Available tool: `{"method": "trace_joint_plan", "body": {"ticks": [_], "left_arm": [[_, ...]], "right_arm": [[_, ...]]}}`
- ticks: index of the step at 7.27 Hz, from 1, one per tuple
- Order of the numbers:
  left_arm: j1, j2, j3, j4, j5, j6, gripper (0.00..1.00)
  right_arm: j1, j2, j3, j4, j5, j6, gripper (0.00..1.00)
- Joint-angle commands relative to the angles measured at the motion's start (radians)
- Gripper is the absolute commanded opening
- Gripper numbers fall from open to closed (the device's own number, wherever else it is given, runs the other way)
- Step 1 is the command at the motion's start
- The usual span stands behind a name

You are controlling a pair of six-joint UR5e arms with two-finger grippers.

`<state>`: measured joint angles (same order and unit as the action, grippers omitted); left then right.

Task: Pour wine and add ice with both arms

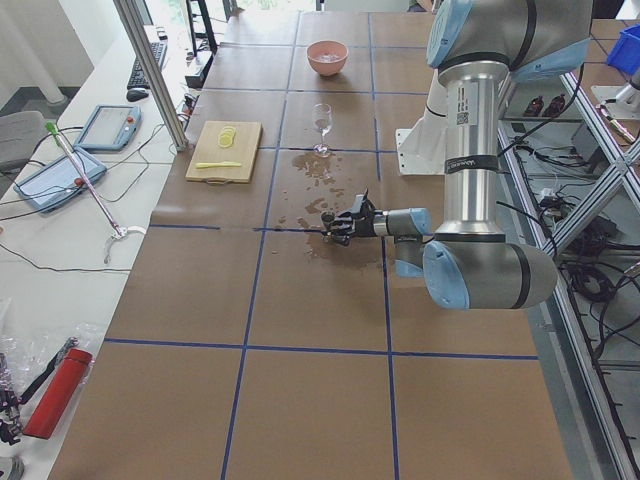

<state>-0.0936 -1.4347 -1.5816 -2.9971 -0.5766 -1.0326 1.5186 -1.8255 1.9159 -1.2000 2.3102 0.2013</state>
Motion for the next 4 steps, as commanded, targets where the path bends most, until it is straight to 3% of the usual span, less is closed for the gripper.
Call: {"method": "trace_joint_plan", "body": {"ticks": [1,2,3,4], "left_arm": [[0.000,0.002,0.000,-0.003,0.001,-0.007,0.44],[0.000,0.003,0.000,-0.005,0.003,-0.007,0.35],[0.000,0.003,-0.002,-0.005,0.009,-0.007,0.14],[0.000,0.003,-0.002,-0.005,0.009,-0.007,0.00]], "right_arm": [[0.000,0.000,0.000,-0.001,-0.002,0.000,1.00],[0.000,0.000,0.000,0.000,-0.002,0.000,1.00],[0.000,0.000,0.000,0.000,-0.002,0.000,1.00],[0.000,0.000,0.000,0.000,-0.002,0.000,1.00]]}}
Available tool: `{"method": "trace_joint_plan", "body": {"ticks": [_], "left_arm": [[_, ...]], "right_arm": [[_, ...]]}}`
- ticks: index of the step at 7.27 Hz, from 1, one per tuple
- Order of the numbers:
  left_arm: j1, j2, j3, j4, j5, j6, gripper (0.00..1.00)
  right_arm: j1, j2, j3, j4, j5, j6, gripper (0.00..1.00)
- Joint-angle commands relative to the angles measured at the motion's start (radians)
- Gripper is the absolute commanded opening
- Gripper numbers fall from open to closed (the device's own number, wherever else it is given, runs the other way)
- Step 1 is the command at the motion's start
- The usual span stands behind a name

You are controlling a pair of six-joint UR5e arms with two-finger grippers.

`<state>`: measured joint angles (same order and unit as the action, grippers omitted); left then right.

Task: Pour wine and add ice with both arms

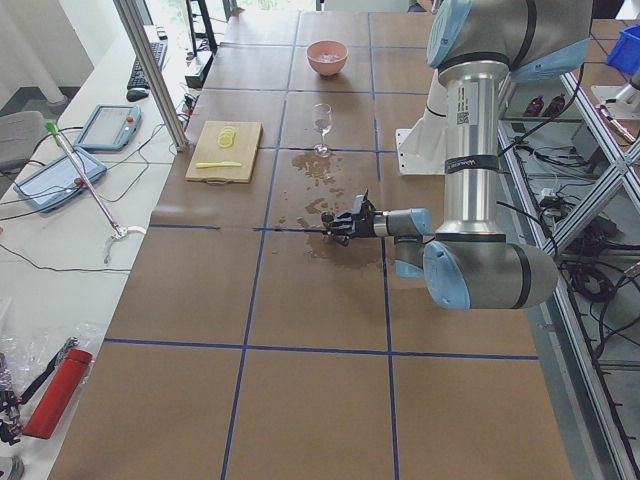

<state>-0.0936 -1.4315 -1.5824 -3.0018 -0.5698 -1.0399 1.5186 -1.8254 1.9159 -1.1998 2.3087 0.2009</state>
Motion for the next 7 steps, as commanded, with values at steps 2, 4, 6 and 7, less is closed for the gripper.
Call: {"method": "trace_joint_plan", "body": {"ticks": [2,4,6,7], "left_arm": [[-0.003,0.000,-0.013,-0.020,0.014,0.003,0.00],[-0.005,0.005,-0.013,-0.100,0.021,0.061,0.00],[-0.005,0.003,-0.016,-0.257,0.070,0.380,0.00],[-0.005,0.002,-0.021,-0.354,0.062,0.581,0.00]], "right_arm": [[0.000,0.000,0.000,0.000,0.000,0.000,1.00],[0.000,0.000,0.000,-0.001,0.001,0.000,1.00],[0.000,0.000,0.000,-0.001,0.001,0.002,1.00],[0.000,0.000,0.000,-0.001,0.001,0.002,1.00]]}}
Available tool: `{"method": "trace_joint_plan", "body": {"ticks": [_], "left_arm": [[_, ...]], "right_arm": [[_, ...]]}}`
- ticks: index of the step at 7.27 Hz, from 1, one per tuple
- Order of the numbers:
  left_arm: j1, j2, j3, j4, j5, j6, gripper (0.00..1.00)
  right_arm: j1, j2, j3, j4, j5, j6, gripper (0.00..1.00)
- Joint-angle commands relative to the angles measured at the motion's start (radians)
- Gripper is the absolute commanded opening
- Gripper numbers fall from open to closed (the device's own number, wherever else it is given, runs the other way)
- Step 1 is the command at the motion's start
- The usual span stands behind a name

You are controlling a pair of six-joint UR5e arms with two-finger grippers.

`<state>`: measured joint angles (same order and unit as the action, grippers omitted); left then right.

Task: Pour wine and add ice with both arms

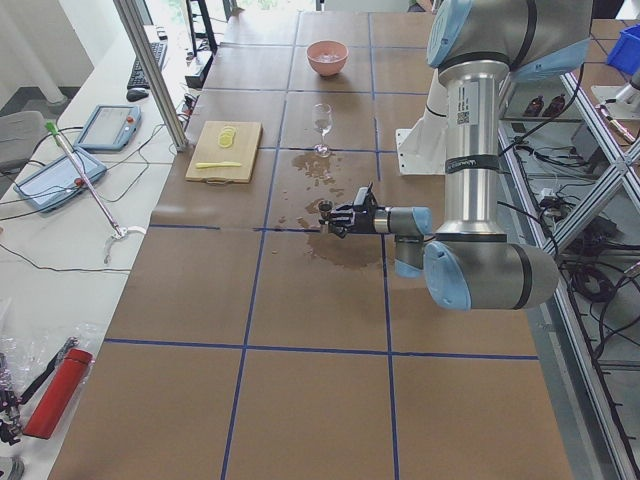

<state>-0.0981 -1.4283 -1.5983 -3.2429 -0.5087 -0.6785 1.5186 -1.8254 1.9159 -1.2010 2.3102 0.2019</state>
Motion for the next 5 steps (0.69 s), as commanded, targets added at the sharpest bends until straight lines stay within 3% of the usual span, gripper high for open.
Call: {"method": "trace_joint_plan", "body": {"ticks": [1,2,4,5], "left_arm": [[0.003,-0.018,-0.059,-0.158,-0.002,0.401,0.00],[0.008,-0.023,-0.119,-0.156,-0.058,0.427,0.00],[-0.008,-0.023,-0.248,-0.042,-0.347,0.430,0.00],[-0.020,-0.027,-0.296,0.004,-0.428,0.419,0.00]], "right_arm": [[0.000,0.000,0.000,0.000,0.000,0.001,1.00],[0.000,0.000,0.000,0.000,0.000,0.001,1.00],[0.000,0.002,0.000,0.000,-0.001,0.002,1.00],[0.000,0.002,0.000,0.000,0.000,0.002,1.00]]}}
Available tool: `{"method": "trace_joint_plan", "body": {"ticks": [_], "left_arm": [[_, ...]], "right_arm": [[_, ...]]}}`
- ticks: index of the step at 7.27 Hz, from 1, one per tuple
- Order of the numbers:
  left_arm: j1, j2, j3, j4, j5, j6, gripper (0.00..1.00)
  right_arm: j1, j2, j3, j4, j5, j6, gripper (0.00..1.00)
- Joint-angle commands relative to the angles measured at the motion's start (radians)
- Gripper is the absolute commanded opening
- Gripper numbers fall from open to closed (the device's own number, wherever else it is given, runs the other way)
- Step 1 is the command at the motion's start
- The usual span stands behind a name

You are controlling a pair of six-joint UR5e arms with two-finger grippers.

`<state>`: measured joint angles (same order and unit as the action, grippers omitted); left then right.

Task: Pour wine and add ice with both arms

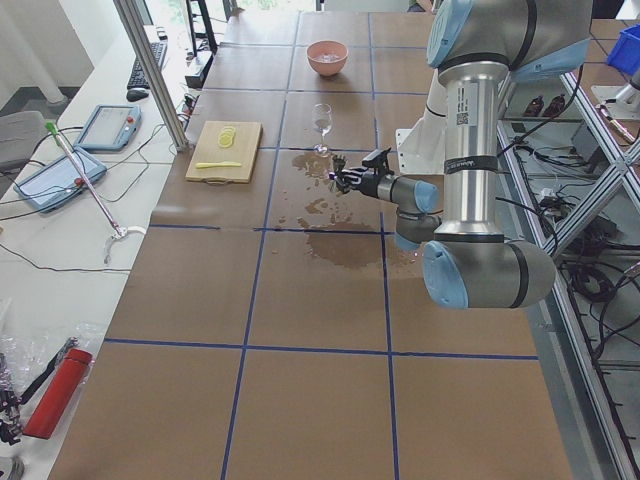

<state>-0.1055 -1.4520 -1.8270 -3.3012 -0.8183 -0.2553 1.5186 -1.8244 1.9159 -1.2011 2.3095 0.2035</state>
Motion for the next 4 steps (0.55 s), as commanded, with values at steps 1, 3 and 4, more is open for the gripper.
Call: {"method": "trace_joint_plan", "body": {"ticks": [1,3,4], "left_arm": [[-0.054,-0.014,-0.102,0.130,-0.227,-0.015,0.00],[-0.123,-0.074,-0.156,0.315,-0.376,-0.053,0.00],[-0.128,-0.097,-0.172,0.391,-0.384,-0.051,0.00]], "right_arm": [[0.000,0.001,0.000,0.000,0.001,0.000,1.00],[0.000,0.001,-0.008,0.000,0.001,0.000,1.00],[0.000,0.001,-0.008,0.000,0.001,0.000,1.00]]}}
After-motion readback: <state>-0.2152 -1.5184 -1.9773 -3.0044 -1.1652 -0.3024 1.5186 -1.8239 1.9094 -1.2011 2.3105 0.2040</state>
